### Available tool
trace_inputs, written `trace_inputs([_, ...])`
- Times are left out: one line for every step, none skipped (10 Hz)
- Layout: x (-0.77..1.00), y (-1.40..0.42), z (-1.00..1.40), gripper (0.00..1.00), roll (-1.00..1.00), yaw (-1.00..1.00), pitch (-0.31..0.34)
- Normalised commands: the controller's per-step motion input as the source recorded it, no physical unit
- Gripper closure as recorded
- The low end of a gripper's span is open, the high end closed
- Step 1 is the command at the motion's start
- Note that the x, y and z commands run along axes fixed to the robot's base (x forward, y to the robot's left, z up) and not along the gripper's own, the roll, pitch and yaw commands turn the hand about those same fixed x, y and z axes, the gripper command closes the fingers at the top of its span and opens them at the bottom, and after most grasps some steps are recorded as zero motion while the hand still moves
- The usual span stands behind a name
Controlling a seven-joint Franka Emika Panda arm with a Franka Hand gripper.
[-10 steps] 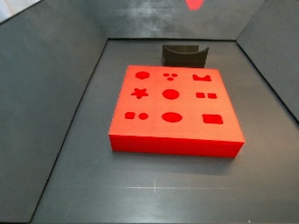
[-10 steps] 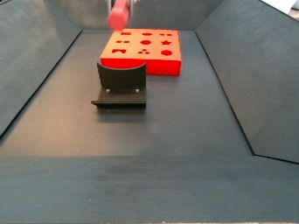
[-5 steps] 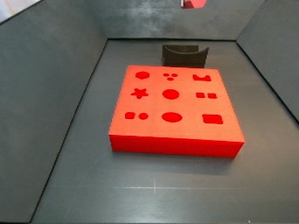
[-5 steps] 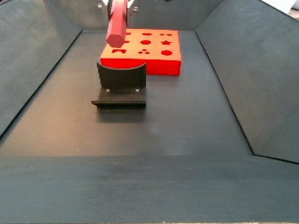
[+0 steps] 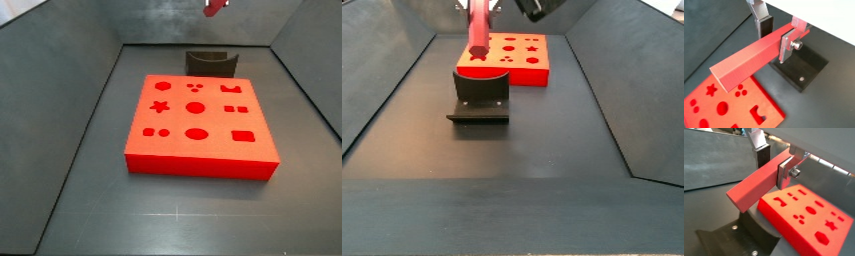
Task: Pick up the hexagon object. Move up. Place the hexagon object on the fixture. Regrasp the hexagon object. Move to above the board. Insert the hexagon object.
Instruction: Place the hexagon object on the fixture.
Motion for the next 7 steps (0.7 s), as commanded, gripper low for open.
trace_inputs([0.08,0.05,-0.02,1.0,-0.69,-0.14,0.116])
trace_inputs([0.08,0.05,-0.02,1.0,-0.58,-0.15,0.097])
trace_inputs([0.08,0.05,-0.02,1.0,-0.36,-0.14,0.068])
trace_inputs([0.07,0.03,-0.01,1.0,-0.24,-0.13,0.045])
trace_inputs([0.13,0.13,-1.0,1.0,-1.0,-0.1,0.206])
trace_inputs([0.13,0.14,-1.0,1.0,-1.0,-0.12,0.19])
trace_inputs([0.15,0.14,-1.0,1.0,-1.0,-0.15,0.214])
